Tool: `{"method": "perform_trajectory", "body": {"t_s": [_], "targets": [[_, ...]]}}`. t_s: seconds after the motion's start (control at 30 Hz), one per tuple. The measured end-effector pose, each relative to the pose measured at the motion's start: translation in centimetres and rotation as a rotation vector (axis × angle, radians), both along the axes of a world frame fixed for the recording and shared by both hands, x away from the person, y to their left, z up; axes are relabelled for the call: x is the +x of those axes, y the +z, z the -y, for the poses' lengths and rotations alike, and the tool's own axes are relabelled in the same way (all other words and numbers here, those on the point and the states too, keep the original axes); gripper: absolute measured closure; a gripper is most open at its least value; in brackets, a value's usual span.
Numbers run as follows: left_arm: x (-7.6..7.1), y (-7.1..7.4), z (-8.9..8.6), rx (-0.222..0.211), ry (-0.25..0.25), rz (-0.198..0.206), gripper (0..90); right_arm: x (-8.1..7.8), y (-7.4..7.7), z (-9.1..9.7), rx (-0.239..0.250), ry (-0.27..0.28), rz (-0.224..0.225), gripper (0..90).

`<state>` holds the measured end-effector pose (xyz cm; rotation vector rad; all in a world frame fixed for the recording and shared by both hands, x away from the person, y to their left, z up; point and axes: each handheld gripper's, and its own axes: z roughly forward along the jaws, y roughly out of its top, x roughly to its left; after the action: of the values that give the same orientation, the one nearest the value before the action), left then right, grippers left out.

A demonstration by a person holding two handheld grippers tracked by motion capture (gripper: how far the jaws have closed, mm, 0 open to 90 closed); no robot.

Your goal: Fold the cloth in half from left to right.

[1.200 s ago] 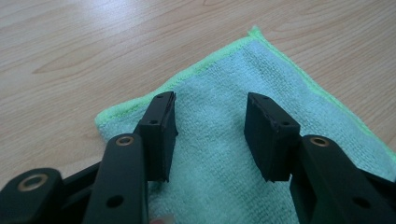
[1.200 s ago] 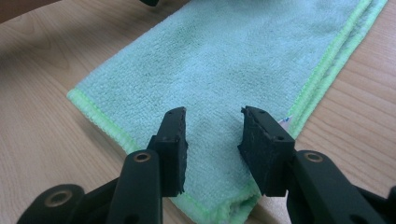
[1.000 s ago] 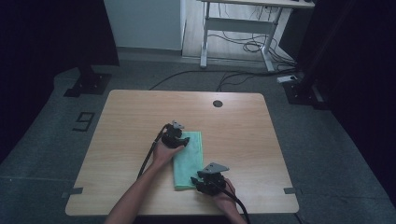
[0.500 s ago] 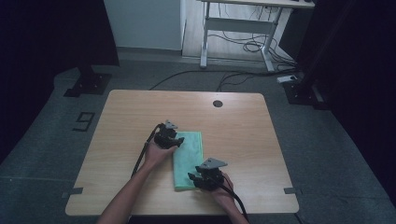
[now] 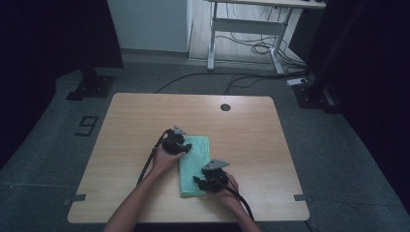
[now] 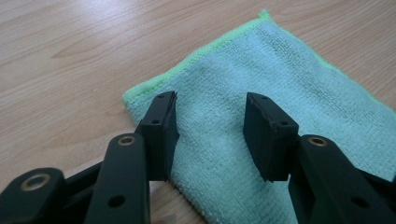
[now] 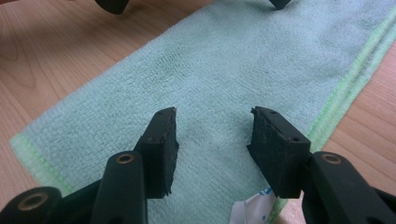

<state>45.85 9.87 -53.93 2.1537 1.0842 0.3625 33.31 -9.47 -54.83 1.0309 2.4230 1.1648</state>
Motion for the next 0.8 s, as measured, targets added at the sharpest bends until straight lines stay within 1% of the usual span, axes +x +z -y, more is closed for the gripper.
{"method": "perform_trajectory", "body": {"t_s": [0.23, 0.5, 0.67, 0.73, 0.8], "targets": [[0.2, 0.1, 0.9, 0.011, -0.020, -0.003, 54.8, -0.5, -0.2, 0.4, 0.004, -0.014, 0.012, 52.0], [0.2, 0.0, 2.4, 0.015, -0.047, 0.001, 54.7, -1.6, -0.3, 2.0, 0.025, -0.031, 0.009, 53.4], [0.0, 0.2, 2.5, 0.021, -0.056, -0.002, 54.5, -2.0, -0.4, 2.6, 0.035, -0.034, 0.016, 53.7], [-0.3, 0.6, 2.3, 0.020, -0.066, -0.007, 54.2, -2.0, -0.4, 2.6, 0.037, -0.035, 0.015, 53.7], [-1.0, 1.1, 2.0, 0.013, -0.079, 0.011, 54.2, -2.0, -0.4, 2.6, 0.038, -0.035, 0.014, 53.6]]}}
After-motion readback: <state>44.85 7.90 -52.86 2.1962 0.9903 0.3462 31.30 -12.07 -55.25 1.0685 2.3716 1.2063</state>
